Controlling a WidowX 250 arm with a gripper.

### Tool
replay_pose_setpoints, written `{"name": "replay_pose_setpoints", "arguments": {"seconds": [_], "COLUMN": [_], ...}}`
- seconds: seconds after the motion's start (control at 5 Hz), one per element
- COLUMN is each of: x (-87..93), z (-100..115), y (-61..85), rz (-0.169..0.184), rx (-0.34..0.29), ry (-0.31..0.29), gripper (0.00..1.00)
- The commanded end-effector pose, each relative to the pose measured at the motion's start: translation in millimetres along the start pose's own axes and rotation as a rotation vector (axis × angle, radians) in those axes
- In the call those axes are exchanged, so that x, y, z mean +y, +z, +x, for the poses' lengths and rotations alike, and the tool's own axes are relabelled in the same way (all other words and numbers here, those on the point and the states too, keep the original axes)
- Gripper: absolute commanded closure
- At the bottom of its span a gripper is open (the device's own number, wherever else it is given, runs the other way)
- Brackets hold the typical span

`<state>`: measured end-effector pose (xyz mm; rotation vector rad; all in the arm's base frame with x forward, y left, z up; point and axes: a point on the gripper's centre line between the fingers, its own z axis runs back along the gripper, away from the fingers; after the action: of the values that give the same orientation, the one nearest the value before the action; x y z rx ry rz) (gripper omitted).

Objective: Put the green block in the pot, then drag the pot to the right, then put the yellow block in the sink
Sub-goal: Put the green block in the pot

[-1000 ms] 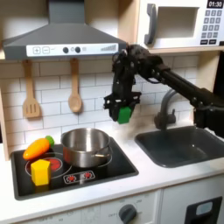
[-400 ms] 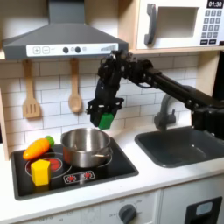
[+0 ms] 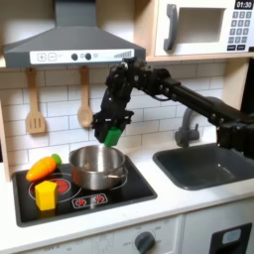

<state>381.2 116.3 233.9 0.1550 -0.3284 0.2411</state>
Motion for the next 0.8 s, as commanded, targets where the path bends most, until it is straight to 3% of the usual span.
{"name": "replay_pose_setpoints", "arguments": {"seconds": [0.0,0.2,0.4,0.6], "x": [8.4,10.3,14.5,16.4], "z": [2.5,2.1,1.0,0.3], "y": [-13.2,-16.1,-18.5,-17.4], "rz": [0.013,0.018,0.039,0.029], "rx": [-0.02,-0.024,-0.011,-0.01], "ry": [0.022,0.007,0.011,0.004], "gripper": [1.0,1.0,0.0,0.0]}}
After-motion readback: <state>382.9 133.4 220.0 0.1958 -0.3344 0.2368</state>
